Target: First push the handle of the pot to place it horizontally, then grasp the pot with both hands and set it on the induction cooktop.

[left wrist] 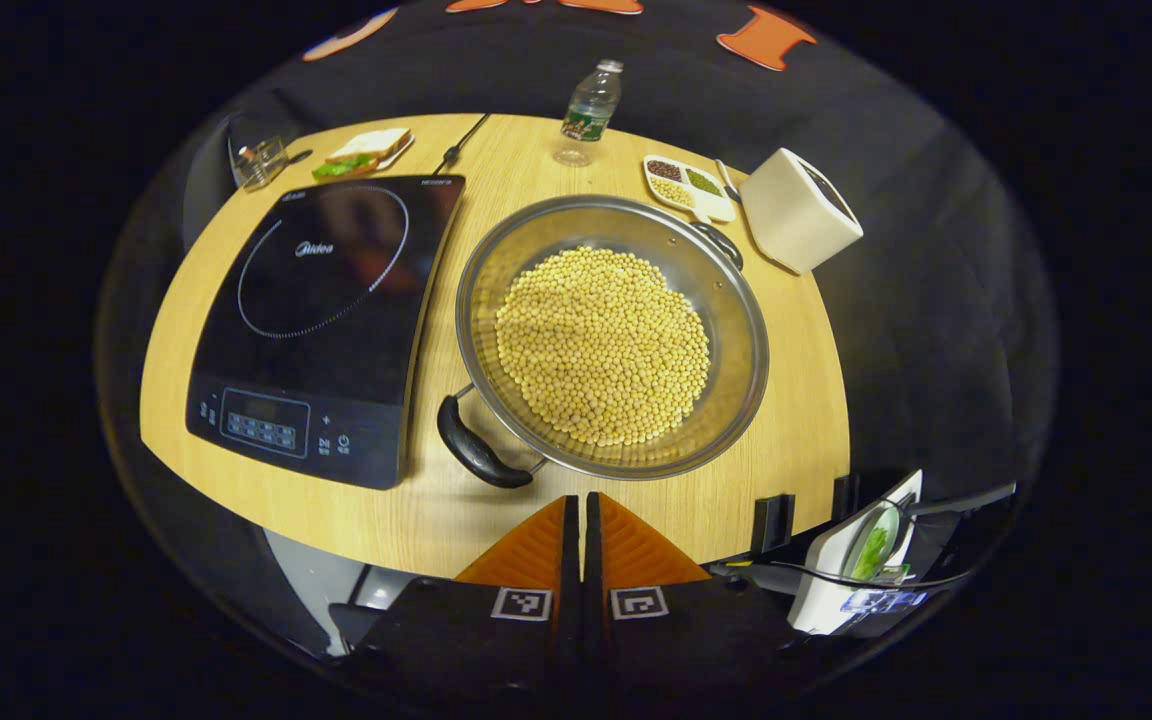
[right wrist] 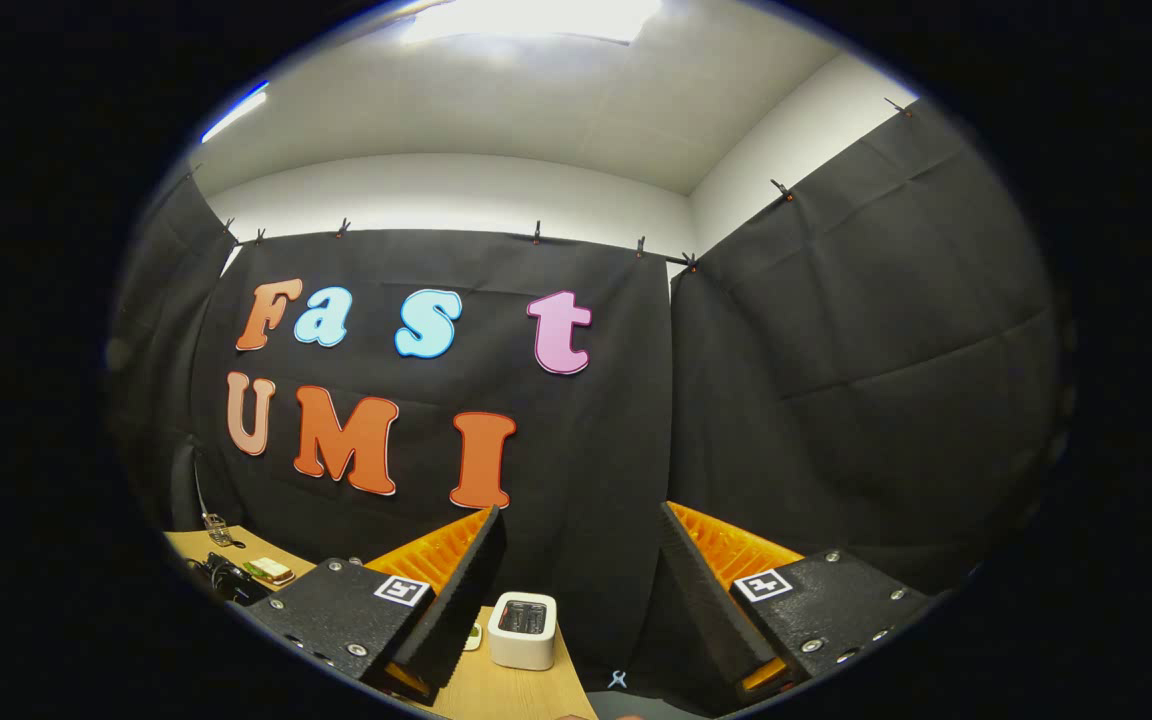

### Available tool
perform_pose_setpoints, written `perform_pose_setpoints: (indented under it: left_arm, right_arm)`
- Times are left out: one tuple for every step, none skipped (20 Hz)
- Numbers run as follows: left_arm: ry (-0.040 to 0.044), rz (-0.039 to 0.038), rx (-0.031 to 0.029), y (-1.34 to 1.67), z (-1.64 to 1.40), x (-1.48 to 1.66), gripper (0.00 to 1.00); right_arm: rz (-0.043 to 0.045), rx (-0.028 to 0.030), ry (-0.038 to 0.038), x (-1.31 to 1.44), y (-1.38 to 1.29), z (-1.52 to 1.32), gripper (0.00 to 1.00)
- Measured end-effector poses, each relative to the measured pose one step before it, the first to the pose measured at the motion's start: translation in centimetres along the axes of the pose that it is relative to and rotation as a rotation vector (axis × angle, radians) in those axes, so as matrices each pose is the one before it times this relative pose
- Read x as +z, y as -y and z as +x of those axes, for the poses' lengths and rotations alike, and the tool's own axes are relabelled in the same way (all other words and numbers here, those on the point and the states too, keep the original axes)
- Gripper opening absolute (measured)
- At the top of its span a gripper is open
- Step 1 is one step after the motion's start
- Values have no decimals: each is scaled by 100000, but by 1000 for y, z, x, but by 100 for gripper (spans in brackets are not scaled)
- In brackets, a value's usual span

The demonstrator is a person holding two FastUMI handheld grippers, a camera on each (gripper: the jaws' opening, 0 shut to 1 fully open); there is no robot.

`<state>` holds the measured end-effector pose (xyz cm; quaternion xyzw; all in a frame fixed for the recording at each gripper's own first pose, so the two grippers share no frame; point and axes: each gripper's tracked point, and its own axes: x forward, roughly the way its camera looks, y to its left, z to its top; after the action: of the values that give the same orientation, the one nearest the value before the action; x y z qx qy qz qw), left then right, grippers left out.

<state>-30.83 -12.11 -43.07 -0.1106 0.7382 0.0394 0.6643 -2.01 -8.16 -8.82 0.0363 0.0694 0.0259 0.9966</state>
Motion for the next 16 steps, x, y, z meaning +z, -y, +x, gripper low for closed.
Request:
perform_pose_setpoints:
  left_arm:
    - [-937,-2237,-176,-327,401,-26,8]
    - [-1008,-2070,-1116,-101,561,-286,8]
    - [-1936,-2368,-745,-168,488,-251,8]
    - [-2015,-1546,-219,-366,883,-331,8]
    - [-2156,-1439,840,-562,866,-363,8]
    - [-1494,-949,-228,-170,502,-142,10]
    - [-1518,-969,-63,-78,439,-170,8]
    - [-866,-177,313,-261,511,-145,8]
    - [-553,158,592,-193,308,25,8]
    - [-373,405,1025,-285,441,18,8]
    - [203,689,1418,-294,135,232,8]
    - [624,1541,1690,-510,-33,346,8]
    - [649,2036,1881,-481,-100,447,8]
    - [-398,1810,813,-167,-73,-10,8]
    - [311,1956,1087,-165,38,233,8]
    - [-561,1300,648,-82,201,-10,8]
  right_arm:
    - [446,-469,-413,-206,216,-129,95]
    - [619,-146,-484,-216,108,-69,95]
    - [580,-159,-622,-296,-2,-99,95]
    - [443,-55,-614,-172,-19,12,95]
    - [213,49,-622,-114,-64,-47,95]
    - [-108,-19,-583,-156,-45,-6,95]
    - [-443,-107,-244,-90,-19,-152,95]
    - [-611,-591,-99,-18,68,-87,95]
    - [-430,-565,-122,-58,19,50,95]
    - [-122,-497,-305,-40,-34,-84,95]
    - [161,-216,-546,-204,-110,-26,95]
    - [227,38,-715,-153,-238,-55,95]
    - [171,-137,-754,-263,-147,-162,95]
    - [26,-79,-967,-327,-304,87,95]
    - [-28,-251,-985,-308,-85,3,95]
    - [36,-287,-870,-225,-126,43,95]
